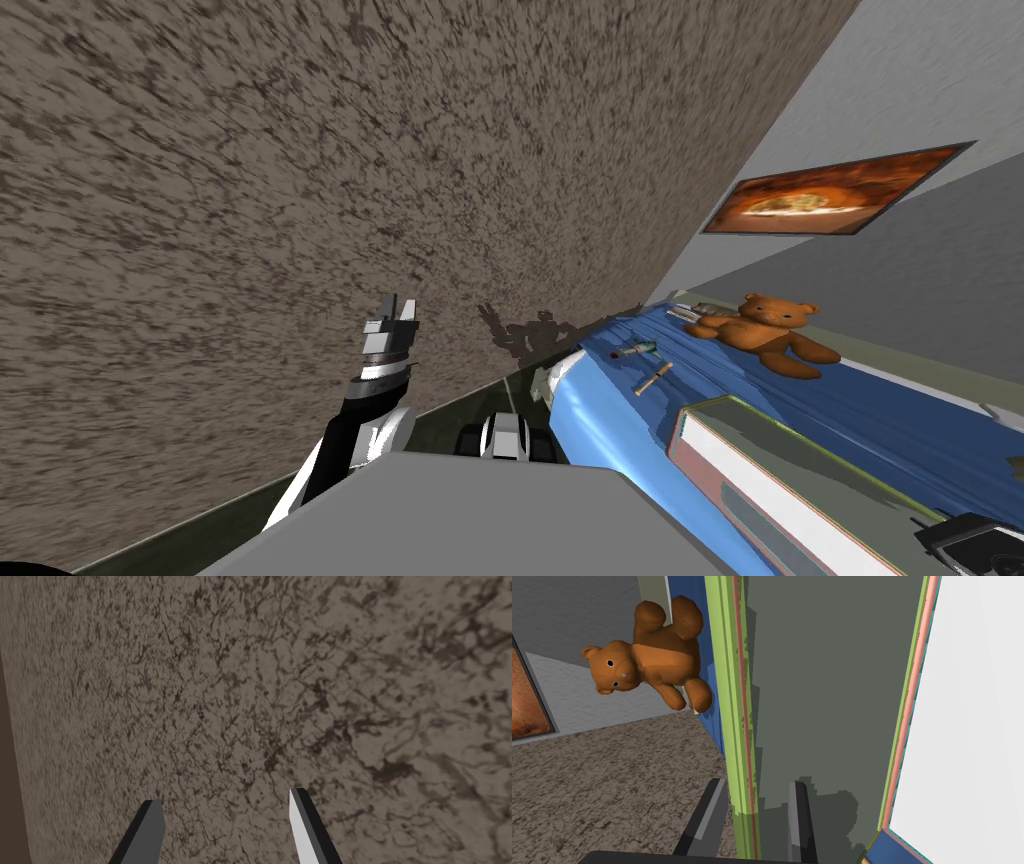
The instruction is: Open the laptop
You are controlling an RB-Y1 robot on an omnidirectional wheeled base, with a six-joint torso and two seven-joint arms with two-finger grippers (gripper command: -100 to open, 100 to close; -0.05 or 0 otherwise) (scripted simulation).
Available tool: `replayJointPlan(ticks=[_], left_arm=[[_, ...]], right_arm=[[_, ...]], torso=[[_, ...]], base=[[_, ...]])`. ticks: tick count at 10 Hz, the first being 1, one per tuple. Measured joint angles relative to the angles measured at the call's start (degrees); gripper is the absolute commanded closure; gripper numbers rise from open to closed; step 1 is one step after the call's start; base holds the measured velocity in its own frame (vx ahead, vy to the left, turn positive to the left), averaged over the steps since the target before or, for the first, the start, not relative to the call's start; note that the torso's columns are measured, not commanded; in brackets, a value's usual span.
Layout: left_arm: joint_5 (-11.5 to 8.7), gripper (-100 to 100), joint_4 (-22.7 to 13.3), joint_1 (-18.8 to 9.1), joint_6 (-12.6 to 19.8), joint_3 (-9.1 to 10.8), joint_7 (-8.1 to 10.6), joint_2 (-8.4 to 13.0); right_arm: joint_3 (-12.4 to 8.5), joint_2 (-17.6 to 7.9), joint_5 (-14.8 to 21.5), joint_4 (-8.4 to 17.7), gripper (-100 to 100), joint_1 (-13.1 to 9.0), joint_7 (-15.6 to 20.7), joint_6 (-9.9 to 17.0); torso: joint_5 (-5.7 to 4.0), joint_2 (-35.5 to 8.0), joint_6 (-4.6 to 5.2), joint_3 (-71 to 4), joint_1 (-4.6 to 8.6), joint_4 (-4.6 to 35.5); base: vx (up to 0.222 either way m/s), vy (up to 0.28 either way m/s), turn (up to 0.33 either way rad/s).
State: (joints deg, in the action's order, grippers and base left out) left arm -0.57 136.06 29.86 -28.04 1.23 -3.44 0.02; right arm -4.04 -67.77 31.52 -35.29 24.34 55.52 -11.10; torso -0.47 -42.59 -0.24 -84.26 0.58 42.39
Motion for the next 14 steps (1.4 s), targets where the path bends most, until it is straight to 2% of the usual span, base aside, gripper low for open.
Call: replayJointPlan(ticks=[1, 2, 3, 4, 5, 6, 7, 9, 10, 11, 12, 14], left_arm=[[0.0, 0, 0.0, 0.0, 0.0, 0.0, 0.0, 0.0], [0.0, 0, 0.0, 0.0, 0.0, 0.0, 0.0, 0.0], [0.0, 0, 0.0, 0.0, 0.0, 0.0, 0.0, 0.0], [0.0, 0, 0.0, 0.0, 0.0, 0.0, 0.0, 0.0], [0.0, 0, 0.0, 0.0, 0.0, 0.0, 0.0, 0.0], [0.0, 0, 0.0, 0.0, 0.0, 0.0, 0.0, 0.0], [0.0, 0, 0.0, 0.0, 0.0, 0.0, 0.0, 0.0], [0.0, 0, 0.0, 0.0, 0.0, 0.0, 0.0, 0.0], [0.0, 0, 0.0, 0.0, 0.0, 0.0, 0.0, 0.0], [0.0, 0, 0.0, 0.0, 0.0, 0.0, 0.0, 0.0], [0.0, 0, 0.0, 0.0, 0.0, 0.0, 0.0, 0.0], [0.0, 0, 0.0, 0.0, 0.0, 0.0, 0.0, 0.0]], right_arm=[[-0.3, 1.0, 0.7, 0.8, 100, -1.9, 0.7, 1.7], [-0.5, 2.2, 2.0, -0.5, 100, -2.9, 1.5, 3.8], [-1.4, 3.6, 3.4, -1.0, 100, -4.4, 2.7, 5.5], [-1.8, 4.6, 4.2, 0.0, 100, -6.6, 3.6, 6.5], [-2.3, 5.2, 4.5, -0.1, 100, -7.0, 4.1, 7.6], [-1.7, 5.3, 4.4, -0.2, 100, -7.4, 3.9, 8.8], [-2.2, 6.5, 5.5, -3.0, 100, -7.3, 4.3, 11.3], [-3.3, 9.2, 7.9, -2.2, 100, -11.1, 6.2, 14.7], [-3.6, 9.6, 8.4, -2.1, 100, -11.7, 6.4, 15.7], [-7.2, 12.0, 12.9, -0.9, 100, -14.6, 8.2, 15.6], [-8.0, 13.5, 14.0, -1.4, 100, -15.8, 9.2, 16.2], [-7.3, 14.2, 13.3, -3.7, 100, -15.5, 9.0, 18.5]], torso=[[-0.04, 0.4, 0.34, -0.2, 0.04, -0.2], [-0.17, 0.4, 0.06, -0.2, 0.36, -0.2], [-0.31, 0.5, 0.32, -0.2, 0.49, -0.2], [-0.37, 0.7, 0.6, -0.3, 0.51, -0.3], [-0.37, 0.7, 0.72, -0.4, 0.52, -0.4], [-0.35, 0.6, 0.64, -0.3, 0.54, -0.3], [-0.49, 0.2, -0.04, 0.0, 0.74, -0.1], [-0.74, 0.5, 0.3, -0.2, 0.97, -0.3], [-0.72, 0.8, 0.6, -0.4, 0.92, -0.4], [-0.77, 0.5, 0.12, -0.2, 1.05, -0.3], [-1.01, 0.5, 0.06, -0.1, 1.17, -0.3], [-0.97, 1.0, 0.38, -0.5, 1.08, -0.5]], base=[[-0.213, -0.105, 0.169], [-0.225, -0.091, 0.136], [-0.103, -0.031, 0.037], [-0.007, -0.003, 0.003], [0.027, 0.008, -0.028], [-0.139, -0.073, 0.087], [-0.22, -0.102, 0.128], [-0.1, -0.038, 0.064], [-0.171, -0.064, 0.1], [-0.209, -0.106, 0.111], [-0.118, -0.057, 0.052], [-0.016, 0.002, 0.008]])
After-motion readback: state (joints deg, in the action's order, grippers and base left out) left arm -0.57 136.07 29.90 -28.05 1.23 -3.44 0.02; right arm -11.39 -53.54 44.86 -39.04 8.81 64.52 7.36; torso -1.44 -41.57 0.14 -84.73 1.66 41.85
